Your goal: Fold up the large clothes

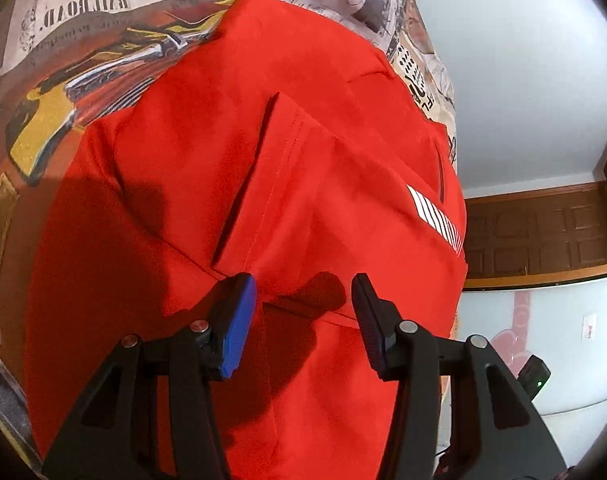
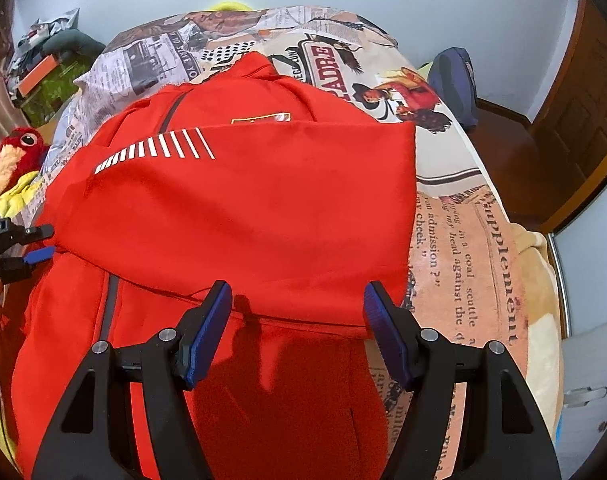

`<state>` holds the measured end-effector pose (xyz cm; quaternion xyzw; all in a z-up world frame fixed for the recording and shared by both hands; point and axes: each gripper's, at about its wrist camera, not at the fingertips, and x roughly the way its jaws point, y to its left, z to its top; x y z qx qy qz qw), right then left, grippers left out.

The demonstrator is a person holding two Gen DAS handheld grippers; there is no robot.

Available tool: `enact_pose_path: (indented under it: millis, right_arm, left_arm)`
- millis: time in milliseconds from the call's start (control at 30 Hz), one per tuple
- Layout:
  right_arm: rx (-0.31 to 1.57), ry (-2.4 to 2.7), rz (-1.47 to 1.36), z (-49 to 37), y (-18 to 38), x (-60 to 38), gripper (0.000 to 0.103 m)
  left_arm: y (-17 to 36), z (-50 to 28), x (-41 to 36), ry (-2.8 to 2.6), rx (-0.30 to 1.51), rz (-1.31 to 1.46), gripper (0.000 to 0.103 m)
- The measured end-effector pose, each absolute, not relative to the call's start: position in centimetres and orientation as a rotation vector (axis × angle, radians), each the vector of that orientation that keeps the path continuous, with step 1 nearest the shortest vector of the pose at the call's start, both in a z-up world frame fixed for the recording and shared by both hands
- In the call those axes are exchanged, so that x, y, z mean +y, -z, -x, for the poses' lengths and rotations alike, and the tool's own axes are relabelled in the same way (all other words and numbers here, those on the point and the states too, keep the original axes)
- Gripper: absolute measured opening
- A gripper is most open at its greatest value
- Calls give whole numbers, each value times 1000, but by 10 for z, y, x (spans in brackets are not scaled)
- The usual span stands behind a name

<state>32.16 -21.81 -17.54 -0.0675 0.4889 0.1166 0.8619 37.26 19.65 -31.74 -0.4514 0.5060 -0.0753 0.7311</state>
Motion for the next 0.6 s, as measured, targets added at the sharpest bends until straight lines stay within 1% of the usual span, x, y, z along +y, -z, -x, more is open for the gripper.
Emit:
enact_pose_path:
  millis: [167, 367, 500, 600]
  right_arm:
    - [1025, -253, 151, -321, 177, -215, 65]
    - [1027, -241, 163, -321, 177, -216, 65]
    - [1019, -238, 167, -318, 175, -219, 65]
    - [1025, -238, 157, -319, 175, -221, 65]
  left_arm:
    - [314, -386, 193, 140, 1123, 928, 49]
    - [289, -414, 186, 30, 1118, 684, 49]
    - [273, -408, 190, 51, 1080, 626, 49]
    - [277, -404, 199, 17, 1105, 557, 49]
